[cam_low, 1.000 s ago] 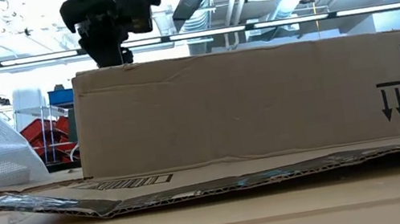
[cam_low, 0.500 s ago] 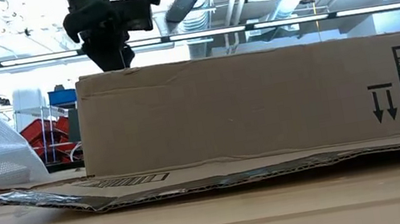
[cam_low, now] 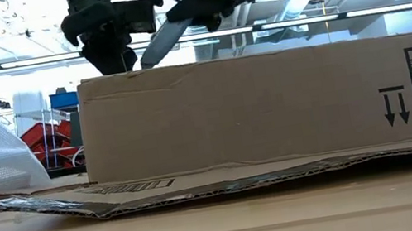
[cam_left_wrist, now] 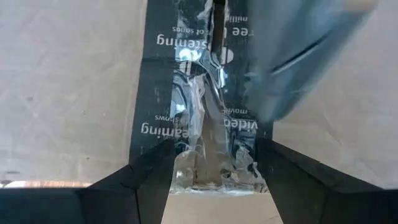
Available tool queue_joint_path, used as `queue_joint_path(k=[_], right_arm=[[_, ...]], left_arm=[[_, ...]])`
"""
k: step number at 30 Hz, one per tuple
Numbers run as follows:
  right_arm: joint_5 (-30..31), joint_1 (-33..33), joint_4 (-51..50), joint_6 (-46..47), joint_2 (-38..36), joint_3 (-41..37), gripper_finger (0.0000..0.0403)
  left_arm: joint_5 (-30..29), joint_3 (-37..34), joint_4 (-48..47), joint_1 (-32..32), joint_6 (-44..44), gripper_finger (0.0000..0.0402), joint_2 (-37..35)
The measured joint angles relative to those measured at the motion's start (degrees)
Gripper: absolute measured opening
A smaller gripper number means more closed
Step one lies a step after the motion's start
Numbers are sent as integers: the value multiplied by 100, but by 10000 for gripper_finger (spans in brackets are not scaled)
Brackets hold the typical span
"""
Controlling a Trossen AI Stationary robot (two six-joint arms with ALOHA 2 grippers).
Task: Unpack boxes
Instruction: Break down the box until it is fully flat
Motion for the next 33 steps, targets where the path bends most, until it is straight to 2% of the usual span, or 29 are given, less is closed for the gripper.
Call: queue_joint_path(k=[14, 22, 33], right_arm=[[-1, -41, 218, 120, 155, 0, 64], [-1, -30, 451, 236, 516, 7, 64], [-14, -79, 223, 70, 514, 22, 64]], left_arm=[[19, -46, 162, -44, -4, 218, 0], [24, -50, 140, -47, -44, 218, 9], [27, -50, 129, -47, -57, 218, 9]])
